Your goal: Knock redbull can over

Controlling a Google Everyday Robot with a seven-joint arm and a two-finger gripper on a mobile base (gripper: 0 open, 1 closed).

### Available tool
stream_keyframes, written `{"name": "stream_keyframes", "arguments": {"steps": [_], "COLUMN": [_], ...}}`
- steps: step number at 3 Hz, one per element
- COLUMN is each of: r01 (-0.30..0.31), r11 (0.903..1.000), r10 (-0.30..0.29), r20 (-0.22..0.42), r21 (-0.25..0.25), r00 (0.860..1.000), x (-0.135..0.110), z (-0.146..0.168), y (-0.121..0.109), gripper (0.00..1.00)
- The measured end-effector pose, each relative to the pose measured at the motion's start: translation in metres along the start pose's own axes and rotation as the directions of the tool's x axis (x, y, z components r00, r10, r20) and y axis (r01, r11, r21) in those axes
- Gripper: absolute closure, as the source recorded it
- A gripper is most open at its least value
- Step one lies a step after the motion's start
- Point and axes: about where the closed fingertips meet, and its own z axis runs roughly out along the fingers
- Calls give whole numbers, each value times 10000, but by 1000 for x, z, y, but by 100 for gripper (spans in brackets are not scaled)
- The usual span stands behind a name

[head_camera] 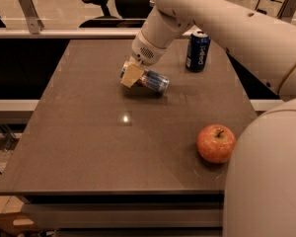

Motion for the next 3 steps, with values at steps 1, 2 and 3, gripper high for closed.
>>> {"name": "stream_keyframes", "arguments": {"steps": [1,2,3], "r01": [10,22,23], "r11": [10000,10000,10000], "r10": [-10,-23,-23], "r20": [-13,-30,-31], "r21": [-34,-79,-80], "r00": [10000,10000,10000], "x": [0,-1,-1], "z": [2,5,5], "y": [1,2,2], "gripper": [21,0,0]}}
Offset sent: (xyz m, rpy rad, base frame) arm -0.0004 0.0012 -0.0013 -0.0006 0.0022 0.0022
